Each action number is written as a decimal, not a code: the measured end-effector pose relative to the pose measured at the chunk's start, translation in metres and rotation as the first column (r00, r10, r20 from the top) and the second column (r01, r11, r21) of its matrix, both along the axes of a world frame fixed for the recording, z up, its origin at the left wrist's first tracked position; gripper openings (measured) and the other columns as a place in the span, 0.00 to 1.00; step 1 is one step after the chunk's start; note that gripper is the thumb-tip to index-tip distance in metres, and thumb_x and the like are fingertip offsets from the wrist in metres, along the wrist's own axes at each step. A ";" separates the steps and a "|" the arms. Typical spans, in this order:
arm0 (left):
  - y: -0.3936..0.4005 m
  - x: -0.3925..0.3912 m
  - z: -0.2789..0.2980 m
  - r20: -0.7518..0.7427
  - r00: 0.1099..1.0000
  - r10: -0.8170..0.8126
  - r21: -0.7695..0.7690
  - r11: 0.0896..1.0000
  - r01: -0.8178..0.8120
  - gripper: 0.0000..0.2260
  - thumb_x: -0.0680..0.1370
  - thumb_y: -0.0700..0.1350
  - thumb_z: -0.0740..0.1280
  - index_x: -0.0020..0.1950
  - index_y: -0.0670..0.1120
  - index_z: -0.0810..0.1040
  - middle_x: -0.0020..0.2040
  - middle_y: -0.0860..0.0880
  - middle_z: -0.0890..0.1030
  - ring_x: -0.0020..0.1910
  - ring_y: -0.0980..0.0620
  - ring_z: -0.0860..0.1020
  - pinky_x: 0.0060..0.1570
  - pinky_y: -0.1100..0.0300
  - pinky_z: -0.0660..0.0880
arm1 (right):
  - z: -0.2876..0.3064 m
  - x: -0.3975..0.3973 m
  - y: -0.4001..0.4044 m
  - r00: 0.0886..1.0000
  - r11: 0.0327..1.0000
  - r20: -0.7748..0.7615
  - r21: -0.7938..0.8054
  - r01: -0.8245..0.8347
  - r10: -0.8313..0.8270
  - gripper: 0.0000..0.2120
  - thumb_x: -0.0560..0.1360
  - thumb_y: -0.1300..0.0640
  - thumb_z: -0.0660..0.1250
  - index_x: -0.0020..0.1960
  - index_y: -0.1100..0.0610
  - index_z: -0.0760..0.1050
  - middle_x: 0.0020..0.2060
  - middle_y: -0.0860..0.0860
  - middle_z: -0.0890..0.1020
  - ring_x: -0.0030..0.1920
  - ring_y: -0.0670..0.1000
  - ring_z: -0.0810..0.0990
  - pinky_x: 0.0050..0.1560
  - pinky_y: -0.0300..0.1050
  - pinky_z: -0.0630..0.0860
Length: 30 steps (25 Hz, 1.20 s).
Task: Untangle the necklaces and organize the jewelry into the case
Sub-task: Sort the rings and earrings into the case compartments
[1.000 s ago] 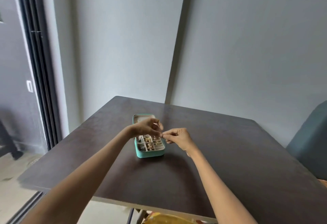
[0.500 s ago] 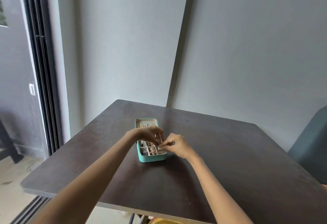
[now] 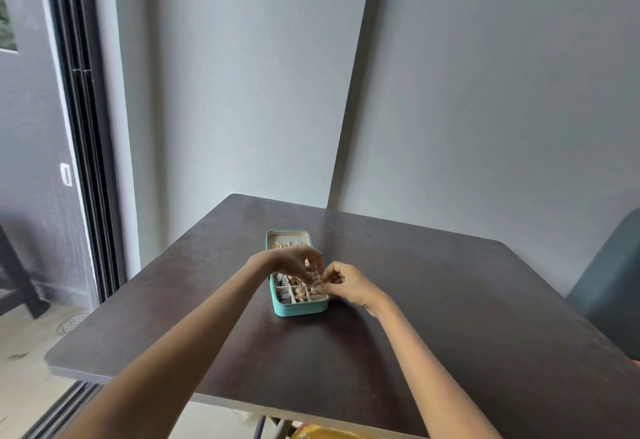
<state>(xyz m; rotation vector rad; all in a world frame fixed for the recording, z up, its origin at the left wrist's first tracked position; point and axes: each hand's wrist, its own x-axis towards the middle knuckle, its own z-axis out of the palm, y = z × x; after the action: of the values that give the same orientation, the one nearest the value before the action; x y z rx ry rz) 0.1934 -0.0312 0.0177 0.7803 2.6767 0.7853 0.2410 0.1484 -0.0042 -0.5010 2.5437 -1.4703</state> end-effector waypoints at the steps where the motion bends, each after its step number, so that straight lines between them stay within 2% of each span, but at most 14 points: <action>1: 0.000 0.000 0.001 -0.003 1.000 -0.002 -0.006 1.000 0.002 0.13 0.69 0.40 0.75 0.48 0.51 0.75 0.45 0.54 0.75 0.47 0.54 0.74 0.48 0.58 0.72 | 0.000 -0.001 0.000 1.000 1.000 0.003 0.006 -0.003 0.003 0.10 0.70 0.61 0.74 0.42 0.53 0.73 0.36 0.49 0.76 0.36 0.43 0.72 0.37 0.33 0.71; 10: 0.002 0.001 0.004 -0.020 1.000 -0.014 -0.042 0.999 0.013 0.13 0.70 0.38 0.74 0.52 0.47 0.77 0.48 0.52 0.76 0.48 0.54 0.73 0.47 0.62 0.70 | 0.000 -0.002 0.002 0.999 1.000 0.044 -0.019 -0.010 0.011 0.10 0.70 0.61 0.73 0.43 0.54 0.72 0.39 0.52 0.76 0.39 0.46 0.73 0.40 0.36 0.71; 13: 0.002 0.001 0.006 -0.015 1.000 -0.018 -0.047 0.999 0.018 0.14 0.70 0.37 0.73 0.54 0.46 0.78 0.48 0.51 0.76 0.48 0.54 0.74 0.47 0.62 0.70 | -0.001 0.001 0.003 0.999 1.000 0.037 -0.019 0.009 -0.008 0.14 0.69 0.58 0.75 0.42 0.53 0.69 0.36 0.48 0.73 0.37 0.44 0.70 0.37 0.35 0.68; 17: 0.003 0.002 0.006 0.002 1.000 -0.023 -0.054 0.998 0.023 0.14 0.70 0.38 0.74 0.54 0.46 0.78 0.48 0.52 0.76 0.46 0.55 0.74 0.44 0.64 0.71 | 0.001 -0.002 0.003 0.998 1.000 0.061 -0.004 0.005 -0.005 0.16 0.69 0.59 0.75 0.42 0.54 0.66 0.36 0.48 0.71 0.36 0.43 0.69 0.33 0.32 0.68; 20: -0.001 0.005 0.013 0.061 0.998 0.002 0.079 0.997 -0.007 0.10 0.72 0.37 0.72 0.52 0.46 0.77 0.44 0.53 0.78 0.40 0.56 0.76 0.41 0.64 0.72 | -0.001 -0.003 0.003 0.986 0.984 0.165 -0.172 0.055 -0.027 0.13 0.72 0.56 0.72 0.47 0.57 0.67 0.38 0.50 0.73 0.37 0.45 0.73 0.36 0.35 0.74; 21: -0.004 0.005 0.014 0.017 0.997 0.073 0.156 0.985 -0.075 0.09 0.73 0.38 0.71 0.52 0.45 0.77 0.44 0.52 0.79 0.39 0.56 0.76 0.40 0.65 0.72 | 0.000 -0.003 0.001 0.977 0.969 0.212 -0.232 0.088 -0.038 0.13 0.74 0.55 0.70 0.50 0.59 0.68 0.41 0.52 0.74 0.37 0.46 0.74 0.36 0.37 0.76; 22: -0.008 0.005 0.014 -0.071 0.977 0.200 0.235 0.955 -0.179 0.08 0.74 0.38 0.70 0.52 0.45 0.77 0.45 0.50 0.80 0.40 0.55 0.76 0.41 0.64 0.72 | 0.002 -0.006 -0.001 0.967 0.960 0.246 -0.249 0.126 -0.063 0.13 0.76 0.54 0.67 0.53 0.61 0.68 0.43 0.53 0.75 0.37 0.46 0.75 0.35 0.38 0.77; 23: -0.012 0.004 0.013 -0.169 0.913 0.372 0.306 0.900 -0.311 0.08 0.74 0.39 0.69 0.53 0.44 0.77 0.48 0.47 0.80 0.43 0.53 0.76 0.43 0.62 0.72 | 0.003 -0.009 -0.005 0.959 0.962 0.264 -0.220 0.160 -0.099 0.15 0.77 0.52 0.65 0.56 0.62 0.69 0.44 0.54 0.76 0.37 0.47 0.76 0.33 0.39 0.77; 25: -0.022 0.006 0.008 -0.278 0.687 0.672 0.381 0.733 -0.563 0.12 0.75 0.38 0.66 0.58 0.44 0.74 0.56 0.44 0.76 0.52 0.48 0.75 0.49 0.55 0.73 | 0.004 -0.018 -0.015 0.954 0.976 0.243 -0.086 0.202 -0.176 0.17 0.78 0.48 0.63 0.55 0.62 0.73 0.44 0.54 0.78 0.35 0.48 0.78 0.31 0.41 0.77; 26: -0.027 0.005 0.003 -0.293 0.588 0.754 0.369 0.657 -0.658 0.15 0.74 0.39 0.65 0.60 0.43 0.72 0.59 0.43 0.73 0.56 0.45 0.73 0.51 0.53 0.72 | 0.004 -0.022 -0.020 0.958 0.977 0.199 -0.002 0.212 -0.207 0.17 0.77 0.45 0.62 0.50 0.60 0.75 0.42 0.53 0.79 0.34 0.48 0.78 0.30 0.42 0.77; 27: -0.032 0.004 -0.002 -0.248 0.537 0.806 0.343 0.592 -0.730 0.17 0.74 0.39 0.65 0.62 0.42 0.69 0.60 0.42 0.71 0.59 0.43 0.71 0.52 0.51 0.72 | 0.003 -0.026 -0.025 0.964 0.971 0.129 0.089 0.222 -0.233 0.17 0.76 0.43 0.63 0.43 0.57 0.75 0.39 0.52 0.79 0.34 0.48 0.78 0.31 0.44 0.77; 28: -0.036 0.002 -0.006 -0.132 0.532 0.836 0.312 0.545 -0.778 0.19 0.73 0.40 0.65 0.63 0.41 0.67 0.61 0.40 0.70 0.60 0.41 0.71 0.54 0.50 0.72 | 0.002 -0.030 -0.029 0.965 0.953 0.053 0.179 0.245 -0.258 0.18 0.74 0.41 0.63 0.37 0.54 0.73 0.34 0.51 0.78 0.33 0.49 0.78 0.33 0.46 0.78; 29: -0.038 0.000 -0.008 0.018 0.548 0.836 0.300 0.519 -0.801 0.19 0.73 0.40 0.65 0.63 0.39 0.67 0.60 0.39 0.72 0.58 0.40 0.74 0.54 0.49 0.74 | 0.001 -0.032 -0.033 0.959 0.930 -0.008 0.244 0.276 -0.282 0.19 0.73 0.40 0.63 0.31 0.52 0.69 0.29 0.50 0.75 0.32 0.50 0.77 0.36 0.49 0.78; 30: -0.041 -0.002 -0.011 0.141 0.578 0.803 0.299 0.522 -0.798 0.18 0.72 0.40 0.64 0.60 0.38 0.68 0.58 0.39 0.75 0.51 0.40 0.78 0.52 0.48 0.77 | -0.002 -0.036 -0.037 0.950 0.910 -0.054 0.277 0.310 -0.307 0.22 0.73 0.41 0.64 0.27 0.53 0.66 0.25 0.49 0.72 0.30 0.50 0.75 0.37 0.50 0.77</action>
<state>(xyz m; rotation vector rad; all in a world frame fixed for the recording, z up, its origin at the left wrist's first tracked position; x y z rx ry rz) 0.1910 -0.0727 0.0063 -0.5430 2.8879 1.4544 0.2048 0.1119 -0.0060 -0.0628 2.8775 -1.1508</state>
